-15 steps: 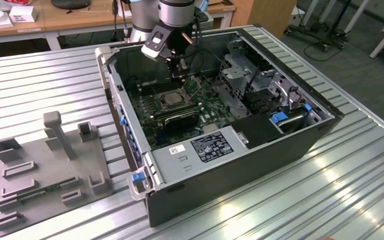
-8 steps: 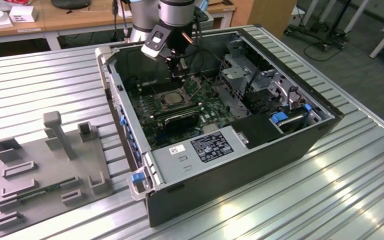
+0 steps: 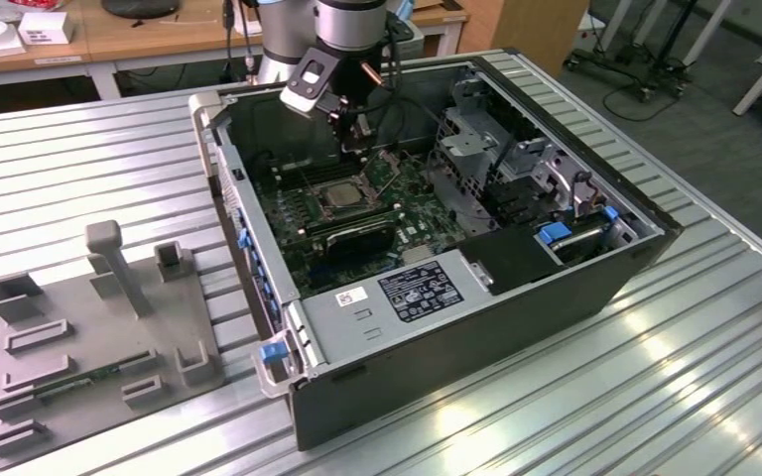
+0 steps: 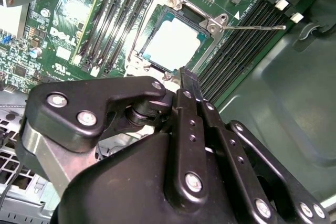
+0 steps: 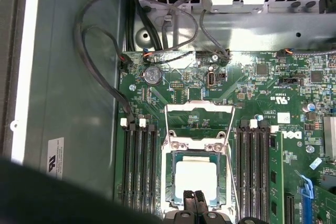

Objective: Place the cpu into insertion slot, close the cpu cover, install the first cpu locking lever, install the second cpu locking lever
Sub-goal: 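Close the cpu cover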

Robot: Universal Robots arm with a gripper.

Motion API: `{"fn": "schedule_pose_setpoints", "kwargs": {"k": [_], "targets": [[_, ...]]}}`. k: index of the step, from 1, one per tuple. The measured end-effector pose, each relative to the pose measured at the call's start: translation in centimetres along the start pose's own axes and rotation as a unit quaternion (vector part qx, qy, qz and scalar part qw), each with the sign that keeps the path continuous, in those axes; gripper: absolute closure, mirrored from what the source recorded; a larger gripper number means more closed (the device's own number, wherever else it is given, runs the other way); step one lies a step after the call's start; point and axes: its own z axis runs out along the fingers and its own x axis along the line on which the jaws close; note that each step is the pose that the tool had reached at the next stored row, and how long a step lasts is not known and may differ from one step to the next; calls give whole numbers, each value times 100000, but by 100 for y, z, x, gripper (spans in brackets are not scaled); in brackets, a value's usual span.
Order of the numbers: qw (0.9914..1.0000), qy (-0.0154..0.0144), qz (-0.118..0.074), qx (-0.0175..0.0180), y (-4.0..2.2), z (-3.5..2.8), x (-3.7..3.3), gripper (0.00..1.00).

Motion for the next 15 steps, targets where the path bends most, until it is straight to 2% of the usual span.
{"fn": "schedule_pose_setpoints", "kwargs": {"k": [15], "targets": [[100000, -1, 1, -1, 2, -30, 1, 89]]}}
